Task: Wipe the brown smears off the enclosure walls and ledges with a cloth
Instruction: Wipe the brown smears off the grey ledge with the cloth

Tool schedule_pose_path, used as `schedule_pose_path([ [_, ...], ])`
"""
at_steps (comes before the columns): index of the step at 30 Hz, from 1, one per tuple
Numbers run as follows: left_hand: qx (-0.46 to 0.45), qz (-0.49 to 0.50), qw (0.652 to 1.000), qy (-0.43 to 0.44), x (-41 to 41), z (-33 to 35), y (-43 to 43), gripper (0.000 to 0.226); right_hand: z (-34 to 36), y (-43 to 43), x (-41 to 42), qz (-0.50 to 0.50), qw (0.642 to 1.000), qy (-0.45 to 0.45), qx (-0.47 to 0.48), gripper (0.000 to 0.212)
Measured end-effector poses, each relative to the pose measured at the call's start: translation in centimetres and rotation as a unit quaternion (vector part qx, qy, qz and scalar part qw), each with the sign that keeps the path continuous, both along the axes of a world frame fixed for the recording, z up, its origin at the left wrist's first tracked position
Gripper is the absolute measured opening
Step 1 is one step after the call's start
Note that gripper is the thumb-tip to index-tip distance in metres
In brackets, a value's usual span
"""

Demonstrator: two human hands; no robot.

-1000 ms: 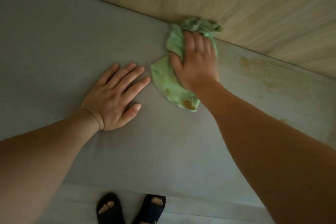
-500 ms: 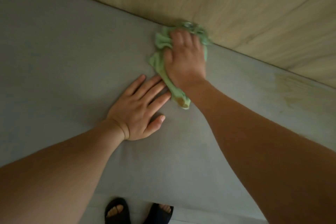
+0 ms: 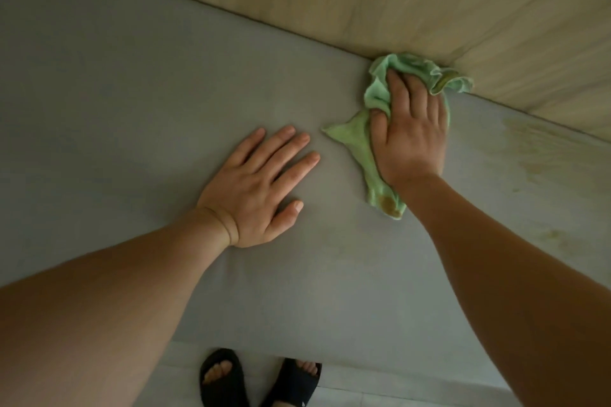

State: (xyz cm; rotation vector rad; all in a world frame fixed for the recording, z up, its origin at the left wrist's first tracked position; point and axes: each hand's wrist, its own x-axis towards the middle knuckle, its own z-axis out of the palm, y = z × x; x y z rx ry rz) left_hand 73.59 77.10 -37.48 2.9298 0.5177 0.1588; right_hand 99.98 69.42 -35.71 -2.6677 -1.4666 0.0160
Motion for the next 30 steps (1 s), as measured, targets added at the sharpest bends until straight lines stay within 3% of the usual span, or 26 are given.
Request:
schedule_pose_path([
  [4,0.007,0.005,1.0,-0.003,-0.2,-0.2,-0.1,0.072,0.0,0.4,-0.6,-0.01,1.0,-0.014,-0.025,0.062],
  [8,0.019,0.01,1.0,0.012,-0.2,1.2,-0.4,0.07,0.2,2.2,-3.6,-0.092,0.995,-0.021,-0.028,0.061],
  [10,0.013,0.079,0.997,-0.02,-1.3,2.4,-0.9,0.067,0.5,3.5,-5.4,-0.142,0.989,0.02,-0.034,0.062],
  [12,-0.001,0.218,0.975,-0.042,-3.9,3.0,-1.4,0.067,0.5,4.9,-7.3,-0.14,0.989,0.043,-0.039,0.064],
  [15,0.003,0.353,0.935,-0.02,-8.7,2.4,-2.2,0.068,0.9,7.8,-12.2,0.01,0.997,0.052,-0.05,0.065],
  [18,0.0,0.357,0.934,0.018,-9.9,1.3,-2.0,0.069,0.9,7.2,-17.8,0.228,0.972,0.037,-0.049,0.062],
  [21,-0.002,0.353,0.935,0.023,-9.7,1.1,-2.1,0.07,0.8,0.6,-18.0,0.32,0.945,0.053,-0.029,0.058],
  [23,-0.003,0.356,0.934,0.017,-9.9,1.1,-2.1,0.07,0.4,-4.2,-14.7,0.29,0.956,0.045,-0.008,0.057],
  [25,-0.005,0.356,0.934,0.012,-9.9,1.0,-2.1,0.071,0.4,-6.8,-10.4,0.17,0.985,0.02,-0.001,0.059],
  [27,0.005,0.359,0.933,0.006,-9.9,0.8,-2.1,0.072,1.0,-6.3,-7.8,0.04,0.998,0.034,-0.018,0.064],
  [30,0.011,0.356,0.934,0.003,-9.9,0.4,-2.1,0.072,1.3,-3.6,-7.7,-0.066,0.996,0.061,-0.022,0.073],
])
